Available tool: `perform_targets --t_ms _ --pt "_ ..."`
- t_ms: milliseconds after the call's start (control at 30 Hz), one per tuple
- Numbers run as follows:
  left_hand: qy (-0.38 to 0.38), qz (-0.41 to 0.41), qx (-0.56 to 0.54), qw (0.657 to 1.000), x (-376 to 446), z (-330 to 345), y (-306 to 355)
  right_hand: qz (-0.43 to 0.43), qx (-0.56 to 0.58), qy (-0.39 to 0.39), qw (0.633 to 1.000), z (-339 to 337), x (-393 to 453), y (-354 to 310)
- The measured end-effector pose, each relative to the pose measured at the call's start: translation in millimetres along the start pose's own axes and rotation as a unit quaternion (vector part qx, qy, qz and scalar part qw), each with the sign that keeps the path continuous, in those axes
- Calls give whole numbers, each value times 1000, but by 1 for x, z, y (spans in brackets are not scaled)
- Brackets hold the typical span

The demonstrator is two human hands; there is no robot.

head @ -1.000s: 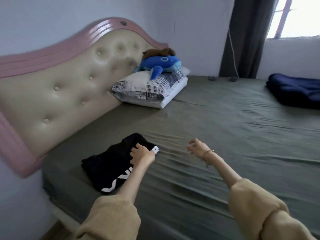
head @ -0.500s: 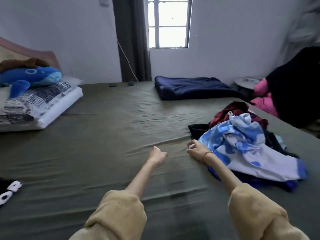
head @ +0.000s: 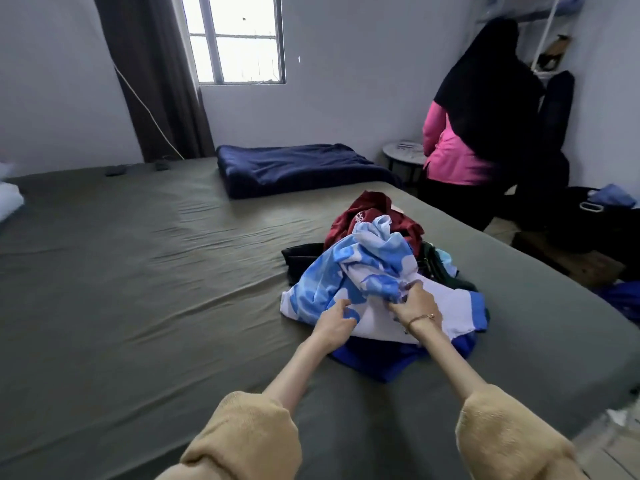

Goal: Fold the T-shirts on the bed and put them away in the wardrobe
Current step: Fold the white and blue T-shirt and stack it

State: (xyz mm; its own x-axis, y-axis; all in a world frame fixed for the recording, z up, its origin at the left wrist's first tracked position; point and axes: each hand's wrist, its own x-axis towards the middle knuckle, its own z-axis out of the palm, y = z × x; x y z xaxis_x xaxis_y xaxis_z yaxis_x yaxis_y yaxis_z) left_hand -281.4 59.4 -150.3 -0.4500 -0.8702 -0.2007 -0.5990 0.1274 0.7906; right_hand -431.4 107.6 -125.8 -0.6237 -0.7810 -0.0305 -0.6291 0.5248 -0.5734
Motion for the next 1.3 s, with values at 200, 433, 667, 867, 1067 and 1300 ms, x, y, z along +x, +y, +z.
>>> perform_targets --t_ms 200,433,667,867,1067,1300 --pt "52 -27 -116 992 3 -13 -8 -91 159 -1 983 16 -8 -15" --pt "115 -81 -346 927 -21 -102 -5 -237 351 -176 889 49 -50 -106" --pt "163 -201 -208 943 -67 -183 -68 -368 167 -343 848 116 -101 -170" --pt "286 -212 -289 889 -102 -232 -119 -373 15 -233 898 152 -130 -169" --pt "478 -162 -420 754 -122 -313 -179 -284 -6 -80 955 147 -133 -175" --pt "504 -238 -487 672 -191 -303 -270 -297 -135 -76 942 170 -163 -203"
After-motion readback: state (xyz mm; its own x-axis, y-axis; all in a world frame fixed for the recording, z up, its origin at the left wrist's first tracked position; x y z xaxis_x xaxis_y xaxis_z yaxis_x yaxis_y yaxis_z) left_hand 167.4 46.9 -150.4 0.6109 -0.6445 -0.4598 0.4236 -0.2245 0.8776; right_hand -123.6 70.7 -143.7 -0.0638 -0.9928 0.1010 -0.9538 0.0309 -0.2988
